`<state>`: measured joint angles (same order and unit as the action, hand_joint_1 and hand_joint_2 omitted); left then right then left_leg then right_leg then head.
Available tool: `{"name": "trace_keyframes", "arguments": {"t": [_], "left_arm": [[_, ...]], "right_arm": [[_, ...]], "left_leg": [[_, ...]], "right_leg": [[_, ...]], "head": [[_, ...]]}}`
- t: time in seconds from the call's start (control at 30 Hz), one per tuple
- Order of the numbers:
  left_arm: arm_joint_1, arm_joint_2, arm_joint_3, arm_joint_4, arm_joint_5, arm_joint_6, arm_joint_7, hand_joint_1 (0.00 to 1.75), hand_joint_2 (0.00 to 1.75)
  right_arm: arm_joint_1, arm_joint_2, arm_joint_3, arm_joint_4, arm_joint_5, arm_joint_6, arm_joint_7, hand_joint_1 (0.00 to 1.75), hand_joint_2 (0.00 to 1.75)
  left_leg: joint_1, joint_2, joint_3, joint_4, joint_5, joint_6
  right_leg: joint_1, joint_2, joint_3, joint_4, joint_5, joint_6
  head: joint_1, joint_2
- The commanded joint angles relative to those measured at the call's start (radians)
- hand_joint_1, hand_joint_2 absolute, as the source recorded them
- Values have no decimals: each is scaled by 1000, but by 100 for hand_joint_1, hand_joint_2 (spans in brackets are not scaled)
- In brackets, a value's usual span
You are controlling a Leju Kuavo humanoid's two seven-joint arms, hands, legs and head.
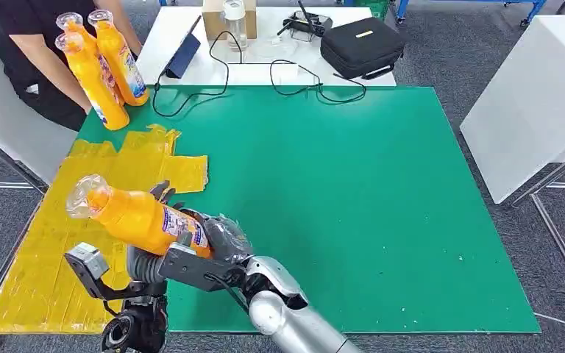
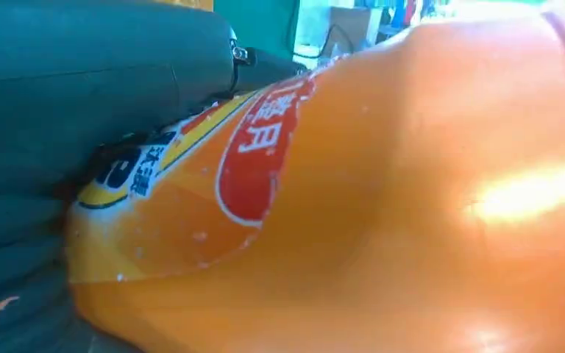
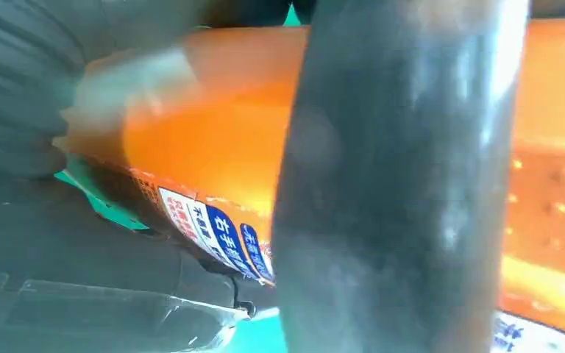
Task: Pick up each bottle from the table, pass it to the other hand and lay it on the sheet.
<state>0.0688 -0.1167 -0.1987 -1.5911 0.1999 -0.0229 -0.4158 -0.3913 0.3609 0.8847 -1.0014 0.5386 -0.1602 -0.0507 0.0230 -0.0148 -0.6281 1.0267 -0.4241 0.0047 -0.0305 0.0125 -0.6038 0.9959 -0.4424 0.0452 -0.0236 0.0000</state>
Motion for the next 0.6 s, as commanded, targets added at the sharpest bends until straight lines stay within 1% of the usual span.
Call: {"name": "trace_keyframes", "arguments": {"t": [0.03, 0.07, 0.1, 0.13, 0.17, 0.2, 0.23, 0.3, 0.37, 0.4, 0.43, 0.47, 0.5, 0.53, 0.57, 0.6], "left_arm": [[-104, 11, 11, 88, 3, 11, -20, 175, 175], [-109, 11, 13, 96, 4, 12, -21, 175, 175], [-109, 9, 16, 92, 6, 13, -23, 175, 175], [-107, 6, 22, 83, 7, 15, -25, 175, 175], [-104, 3, 27, 75, 5, 22, -25, 175, 175], [-99, 3, 31, 58, -26, 51, -27, 175, 175], [-94, 4, 35, 46, -41, 66, -30, 175, 175], [-91, 6, 36, 41, -41, 66, -30, 175, 175], [-91, 6, 36, 41, -41, 66, -30, 175, 175], [-89, 5, 35, 39, -41, 66, -30, 175, 175], [-89, 5, 35, 39, -41, 66, -30, 175, 175], [-89, 5, 35, 39, -41, 66, -30, 175, 175], [-84, 5, 34, 29, -69, 91, -33, 175, 175], [-78, 6, 40, 20, -97, 116, -38, 175, 175], [-74, 8, 45, 9, -132, 142, -35, 175, 175], [-67, 9, 54, -7, -186, 185, -36, 175, 175]], "right_arm": [[-7, -12, 124, 113, -31, -13, -24, 175, 175], [-12, -12, 125, 119, -35, -14, -27, 175, 175], [-15, -12, 131, 118, -39, -15, -26, 175, 175], [-21, -12, 137, 116, -41, -19, -24, 175, 175], [-23, -12, 140, 114, -42, -25, -21, 175, 175], [-28, -12, 142, 112, -27, -56, -15, 113, 175], [-28, -14, 128, 108, -26, -70, -17, 113, 175], [-30, -16, 124, 107, -27, -69, -16, 113, 175], [-30, -16, 124, 107, -27, -69, -16, 113, 175], [-27, -16, 124, 107, -27, -69, -17, 113, 175], [-27, -16, 124, 107, -27, -69, -17, 113, 175], [-27, -16, 124, 107, -27, -69, -17, 113, 175], [-13, -14, 98, 96, -27, -83, -26, 0, 175], [-1, -26, 70, 73, -19, -101, -35, 0, 175], [16, -44, 34, 35, -13, -111, -41, 0, 175], [42, -78, -14, -39, -14, -110, -37, 0, 0]], "left_leg": [[1, -2, 6, -3, 0, 1], [0, -2, 4, -2, 0, 1], [1, -2, 6, -3, 0, 1], [0, -2, 4, -2, 0, 1], [1, -2, 5, -2, 0, 1], [1, -1, 7, -3, -1, 1], [1, -1, 4, -2, 0, 1], [0, -2, 3, -1, 0, 1], [0, -1, 3, -1, 0, 1], [1, -1, 8, -2, -1, 1], [0, -1, 2, -1, 0, 1], [0, -1, 4, -2, 0, 1], [1, -1, 5, -2, 0, 1], [1, -2, 3, -1, 0, 1], [1, -2, 5, -2, -1, 1], [1, -2, 7, -2, -1, 1]], "right_leg": [[2, -4, 8, -3, -1, -4], [1, -4, 5, -2, -1, -3], [2, -5, 8, -3, -1, -4], [1, -4, 5, -2, -1, -3], [2, -4, 6, -2, -1, -3], [2, -4, 8, -3, -1, -4], [2, -3, 5, -2, -1, -3], [1, -3, 4, -1, -1, -3], [1, -3, 4, -1, -1, -2], [2, -4, 9, -3, -2, -5], [1, -2, 3, -1, 0, -2], [1, -3, 5, -2, -1, -3], [2, -4, 7, -3, -1, -4], [1, -3, 4, -2, -1, -2], [2, -4, 7, -2, -1, -4], [2, -4, 8, -3, -1, -4]], "head": [[0, 0], [0, 0], [0, 0], [0, 0], [0, 0], [0, 0], [0, 0], [0, 0], [0, 0], [0, 0], [0, 0], [0, 0], [0, 0], [0, 0], [0, 0], [0, 0]]}}
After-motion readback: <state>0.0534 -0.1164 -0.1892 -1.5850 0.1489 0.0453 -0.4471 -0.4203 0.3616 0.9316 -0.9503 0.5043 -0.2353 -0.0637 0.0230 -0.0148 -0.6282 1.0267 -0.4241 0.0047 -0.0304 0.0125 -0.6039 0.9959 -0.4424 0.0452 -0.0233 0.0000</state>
